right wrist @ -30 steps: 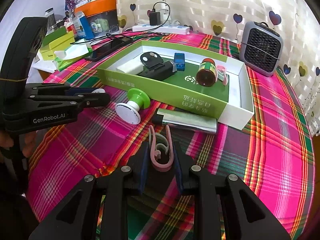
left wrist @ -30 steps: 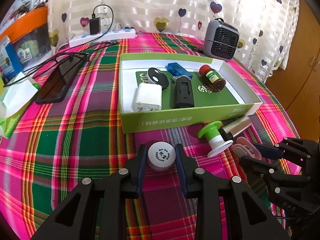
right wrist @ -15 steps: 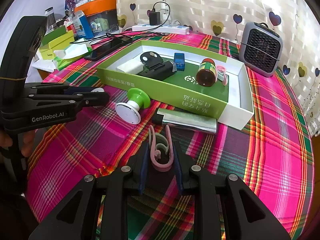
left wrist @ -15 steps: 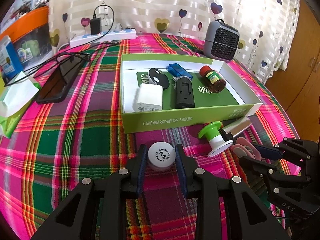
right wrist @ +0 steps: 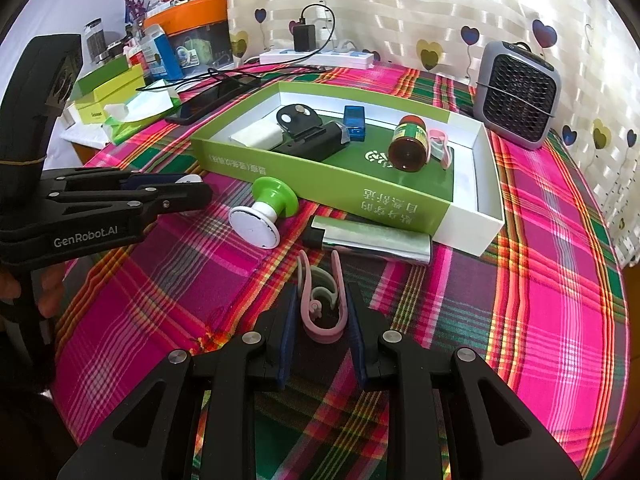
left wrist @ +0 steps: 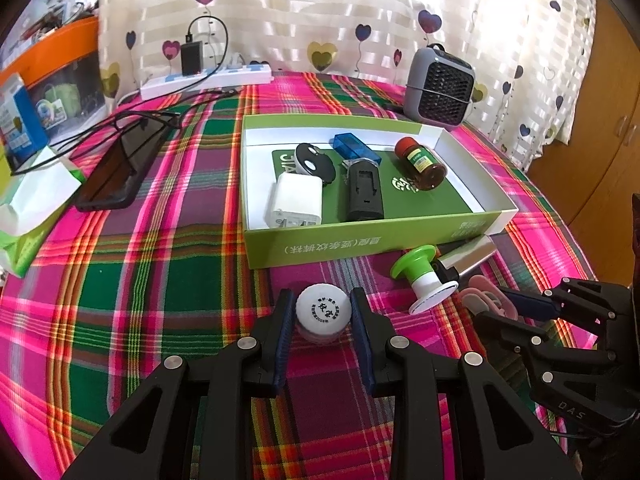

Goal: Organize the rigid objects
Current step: 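Carry the white tin with the left tool while the right tool carries the pink holder to the box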

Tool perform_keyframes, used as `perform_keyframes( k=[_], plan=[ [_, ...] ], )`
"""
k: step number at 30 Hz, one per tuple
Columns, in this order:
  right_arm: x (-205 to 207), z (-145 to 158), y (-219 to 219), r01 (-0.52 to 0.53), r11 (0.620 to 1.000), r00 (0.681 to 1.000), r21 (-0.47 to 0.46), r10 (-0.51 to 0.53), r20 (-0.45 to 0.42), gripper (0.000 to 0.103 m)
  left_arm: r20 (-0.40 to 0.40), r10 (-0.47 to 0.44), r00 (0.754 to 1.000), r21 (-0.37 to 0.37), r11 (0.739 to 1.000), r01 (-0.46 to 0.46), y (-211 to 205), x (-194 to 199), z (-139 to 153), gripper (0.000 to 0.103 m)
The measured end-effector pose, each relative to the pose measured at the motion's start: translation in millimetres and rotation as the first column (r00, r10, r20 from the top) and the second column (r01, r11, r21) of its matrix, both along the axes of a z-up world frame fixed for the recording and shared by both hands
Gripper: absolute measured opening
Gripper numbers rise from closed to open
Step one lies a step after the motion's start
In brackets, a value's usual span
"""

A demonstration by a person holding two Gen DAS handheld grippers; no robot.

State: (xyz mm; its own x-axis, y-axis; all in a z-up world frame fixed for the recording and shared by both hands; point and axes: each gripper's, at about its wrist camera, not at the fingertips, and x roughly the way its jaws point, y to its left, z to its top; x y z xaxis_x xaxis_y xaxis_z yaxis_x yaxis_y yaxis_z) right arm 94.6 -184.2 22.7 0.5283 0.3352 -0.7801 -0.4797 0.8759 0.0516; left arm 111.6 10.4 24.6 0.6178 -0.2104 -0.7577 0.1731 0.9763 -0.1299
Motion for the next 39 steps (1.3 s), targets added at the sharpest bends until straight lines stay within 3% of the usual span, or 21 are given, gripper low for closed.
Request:
perform_keyframes(
  k=[17,39],
  plan=[
    [3,26,-1,0.038,0.998,0.998,0.045,-0.039,0.039,0.025,0.043,-0.008,0.999,-0.018,1.0,0.009,1,4,25,0.027],
    [81,49,6,0.132,0.988,0.99,0.082,-0.136,0.039,0.025,0.043,0.005,0.999,-0.017,1.0,-0.005,6,80,44,0.027]
  ],
)
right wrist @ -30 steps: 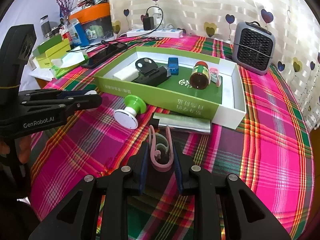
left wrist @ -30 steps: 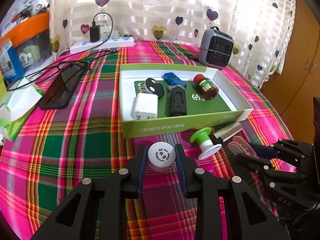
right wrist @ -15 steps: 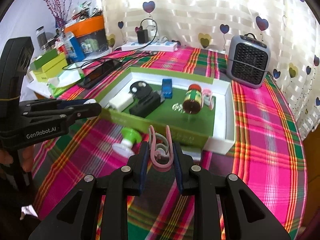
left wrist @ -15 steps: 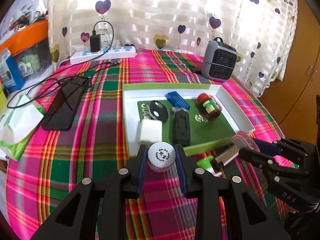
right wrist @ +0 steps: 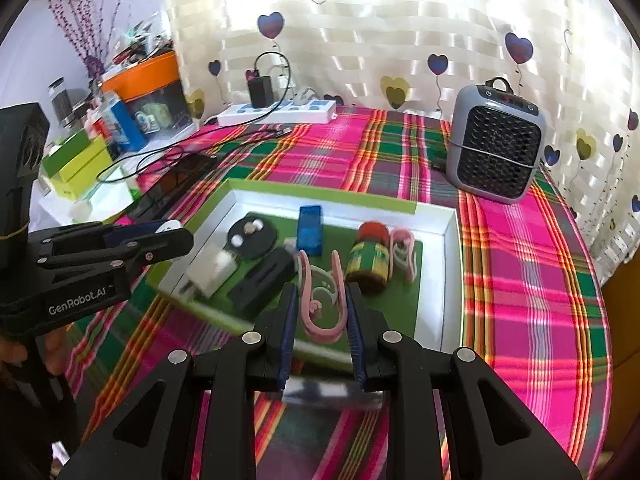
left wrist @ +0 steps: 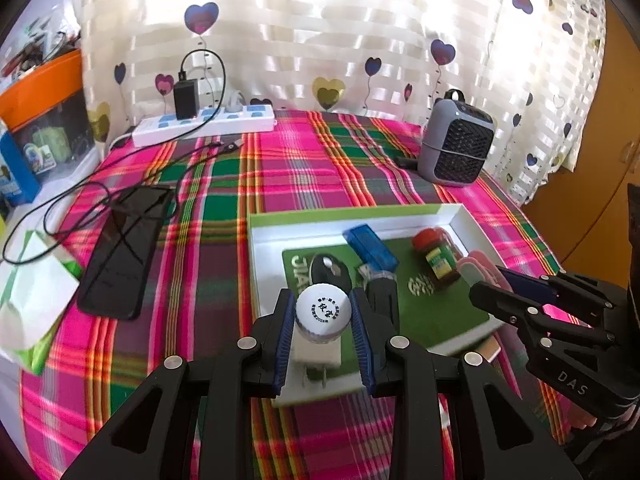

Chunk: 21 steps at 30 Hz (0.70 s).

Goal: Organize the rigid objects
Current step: 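Carry the white tin with the left tool while the right tool carries the pink holder to the box, then lower the white tin into the box with the left tool while the right tool lowers the pink holder in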

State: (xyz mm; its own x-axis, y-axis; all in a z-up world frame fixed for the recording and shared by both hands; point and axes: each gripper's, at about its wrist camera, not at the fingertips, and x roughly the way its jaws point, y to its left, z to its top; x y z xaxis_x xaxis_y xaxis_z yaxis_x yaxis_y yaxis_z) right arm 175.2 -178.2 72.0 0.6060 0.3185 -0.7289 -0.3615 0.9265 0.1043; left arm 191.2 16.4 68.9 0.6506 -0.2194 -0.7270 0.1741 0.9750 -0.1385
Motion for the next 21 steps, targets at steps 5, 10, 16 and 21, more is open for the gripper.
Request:
perform_keyframes(
  k=[5,10,16,21],
  plan=[
    [17,-2,3,0.013,1.0,1.0,0.013,-0.013,-0.017,0.025,-0.02,0.0,1.0,0.001,1.0,0.0,-1,22,-6,0.027],
    [31,-4,7,0.021,1.0,0.999,0.015,-0.021,-0.027,0.025,-0.042,0.008,0.999,0.01,1.0,-0.008,-2,39,-15,0.027],
    [51,-10,12,0.028,1.0,0.999,0.012,-0.028,-0.047,0.025,-0.058,0.014,0.998,0.008,1.0,-0.014,-1,54,-22,0.027],
    [66,-17,18,0.026,1.0,0.997,0.005,-0.025,-0.071,0.025,-0.062,0.024,0.998,0.006,1.0,-0.023,0,65,-25,0.027]
  ],
)
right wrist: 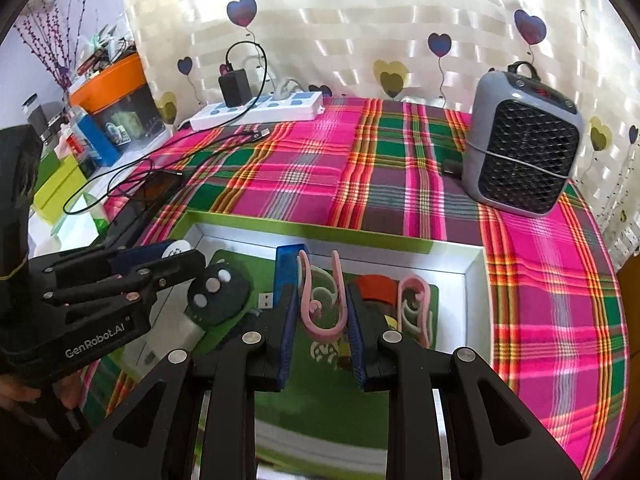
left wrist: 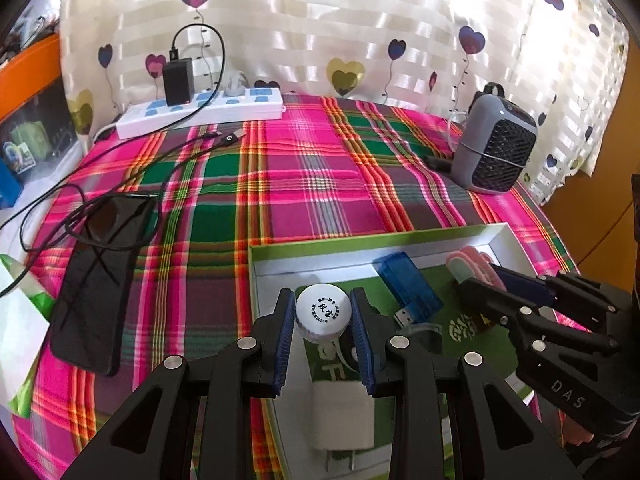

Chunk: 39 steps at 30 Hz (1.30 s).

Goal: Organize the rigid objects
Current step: 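Lower the white tin into the box with the left tool while the right tool lowers the pink holder in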

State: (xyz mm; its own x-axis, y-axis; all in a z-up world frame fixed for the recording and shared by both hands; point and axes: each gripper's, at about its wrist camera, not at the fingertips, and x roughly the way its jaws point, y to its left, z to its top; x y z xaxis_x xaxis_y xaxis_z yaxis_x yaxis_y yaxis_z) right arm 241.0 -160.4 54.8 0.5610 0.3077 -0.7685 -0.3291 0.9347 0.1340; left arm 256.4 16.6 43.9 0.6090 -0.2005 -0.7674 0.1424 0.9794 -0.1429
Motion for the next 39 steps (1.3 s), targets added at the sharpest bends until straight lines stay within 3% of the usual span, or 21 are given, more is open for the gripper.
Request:
perform_keyframes(
  k=[16,39],
  plan=[
    [24,-15,5,0.02,1.0,0.999,-0.009,-0.021,-0.028,0.025,-0.022,-0.013,1.0,0.016,1.0,0.013,-6,16,-13,0.027],
    [25,-19,6,0.031,1.0,0.999,-0.007,-0.031,-0.028,0.025,-0.023,-0.032,0.999,0.032,0.999,0.033,-11,18,-16,0.027]
  ],
)
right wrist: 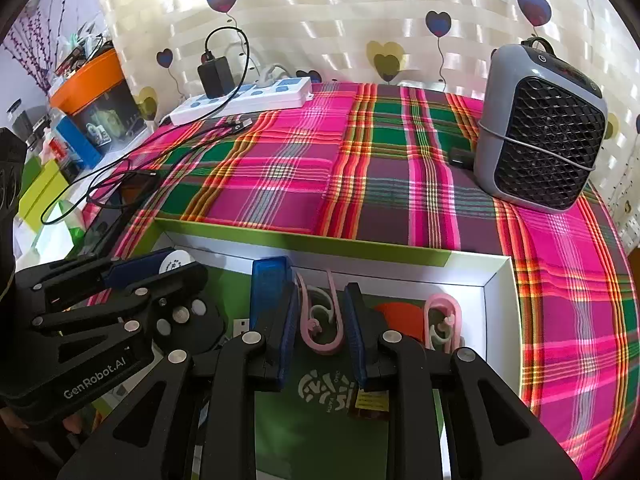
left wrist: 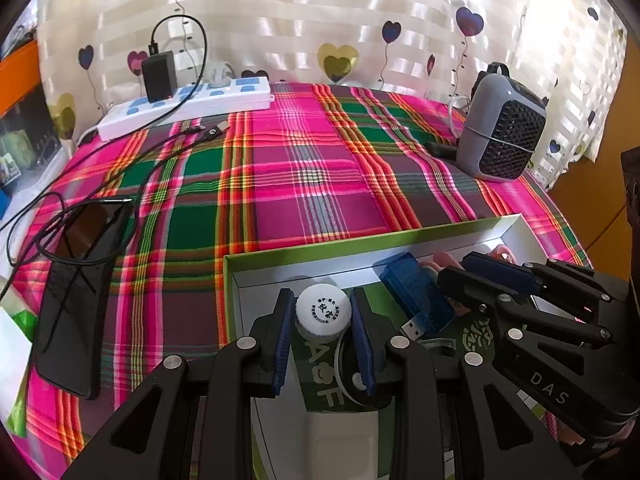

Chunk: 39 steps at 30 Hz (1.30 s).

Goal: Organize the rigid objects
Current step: 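Lower the white tin into the box with the left tool while the right tool lowers the pink holder in, then open the left tool to release the tin while the right tool releases the pink holder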

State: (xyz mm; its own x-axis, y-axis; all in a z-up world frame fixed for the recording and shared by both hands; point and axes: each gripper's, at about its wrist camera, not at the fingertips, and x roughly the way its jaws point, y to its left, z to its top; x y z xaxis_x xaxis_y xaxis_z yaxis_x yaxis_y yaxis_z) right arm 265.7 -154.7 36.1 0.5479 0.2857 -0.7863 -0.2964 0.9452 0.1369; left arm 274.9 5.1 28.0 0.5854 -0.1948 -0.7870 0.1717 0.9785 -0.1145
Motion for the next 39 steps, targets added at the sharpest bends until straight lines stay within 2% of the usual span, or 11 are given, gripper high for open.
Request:
perform_keyframes(
  k=[10,23,39],
  plan=[
    [0,0,0,0.0,1.0,1.0,0.001,0.0,-0.001,0.025,0.002,-0.001,1.0,0.017,1.0,0.001,-3,-2,-1,0.028],
    [-7,5,1,0.002,1.0,1.0,-0.002,-0.002,0.021,0.025,0.01,0.018,1.0,0.023,1.0,-0.018,-1,-9,3,0.036],
    [-33,15,-3,0.021,1.0,0.999,0.023,-0.022,0.047,0.025,0.052,0.025,0.998,0.007,1.0,-0.026,0,-43,18,0.037]
  ],
)
